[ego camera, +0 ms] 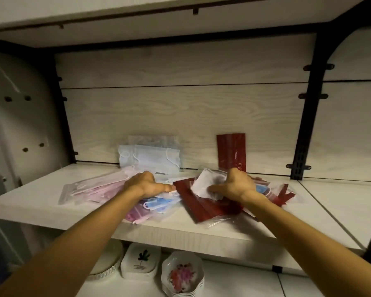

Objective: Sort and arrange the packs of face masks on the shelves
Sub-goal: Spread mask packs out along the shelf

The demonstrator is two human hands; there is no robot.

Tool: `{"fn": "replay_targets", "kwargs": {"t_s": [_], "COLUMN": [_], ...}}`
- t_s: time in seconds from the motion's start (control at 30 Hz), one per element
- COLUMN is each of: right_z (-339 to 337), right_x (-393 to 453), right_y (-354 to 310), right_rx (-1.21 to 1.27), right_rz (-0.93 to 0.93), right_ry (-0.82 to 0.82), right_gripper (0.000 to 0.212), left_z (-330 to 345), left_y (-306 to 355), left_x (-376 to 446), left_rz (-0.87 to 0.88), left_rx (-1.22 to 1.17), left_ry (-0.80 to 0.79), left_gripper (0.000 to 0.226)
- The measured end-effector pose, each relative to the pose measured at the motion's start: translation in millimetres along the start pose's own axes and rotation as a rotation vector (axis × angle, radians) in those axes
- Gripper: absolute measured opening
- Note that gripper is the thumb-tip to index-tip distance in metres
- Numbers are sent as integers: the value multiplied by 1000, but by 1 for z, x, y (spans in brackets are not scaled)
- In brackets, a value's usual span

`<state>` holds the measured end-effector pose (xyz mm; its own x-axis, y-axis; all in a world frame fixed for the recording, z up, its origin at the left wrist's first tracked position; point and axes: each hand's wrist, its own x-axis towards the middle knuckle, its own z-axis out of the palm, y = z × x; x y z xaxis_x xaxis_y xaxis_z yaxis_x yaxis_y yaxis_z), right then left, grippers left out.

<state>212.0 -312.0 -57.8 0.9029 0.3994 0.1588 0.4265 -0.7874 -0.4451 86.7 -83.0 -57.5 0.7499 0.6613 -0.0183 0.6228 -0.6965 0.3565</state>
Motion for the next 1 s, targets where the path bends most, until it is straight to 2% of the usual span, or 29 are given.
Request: {"fn": "replay_targets", "kwargs": {"t_s": [0.1, 0.13, 0.2, 0.27, 0.33, 0.4, 0.47, 0.57, 0.63, 0.7, 0.8, 0.87, 1.0], "right_z": [7, 9, 10, 9, 8, 10, 11, 4, -2, -3, -3, -4, -9], "right_x": [4, 4, 3, 0, -1, -1, 2, 4, 5, 9, 13, 17, 19], "right_y": [2, 2, 0, -1, 0, 2, 2, 2, 5, 10, 17, 22, 25], "right_rx": [98, 122, 131, -29, -244, -338, -343, -186, -66, 15, 191, 333, 561], "right_rz": [-2, -12, -21, 6, 76, 95, 91, 90, 103, 110, 120, 107, 79], "right_ry": [-30, -30, 23, 120, 115, 55, 34, 58, 63, 59, 67, 86, 162], "right_gripper": [39, 41, 57, 79, 97, 103, 96, 77, 67, 66, 75, 74, 79], "left_z": [-5, -6, -8, -9, -9, -9, -8, -10, -11, -14, -20, -24, -39], "left_y": [-7, -7, -7, -7, -7, -5, -5, -6, -8, -12, -20, -25, -29], "left_x": [8, 10, 11, 12, 13, 13, 15, 16, 18, 19, 24, 23, 26], "left_rz": [39, 59, 99, 121, 114, 89, 62, -2, -29, -45, -70, -53, -50], "left_rx": [-141, -161, -159, -184, -257, -353, -475, -707, -795, -841, -876, -901, -857], "left_ry": [15, 55, 127, 153, 175, 189, 170, 89, 60, 67, 148, 210, 428], "left_gripper": [62, 62, 65, 52, 39, 35, 39, 50, 43, 34, 29, 28, 25]}}
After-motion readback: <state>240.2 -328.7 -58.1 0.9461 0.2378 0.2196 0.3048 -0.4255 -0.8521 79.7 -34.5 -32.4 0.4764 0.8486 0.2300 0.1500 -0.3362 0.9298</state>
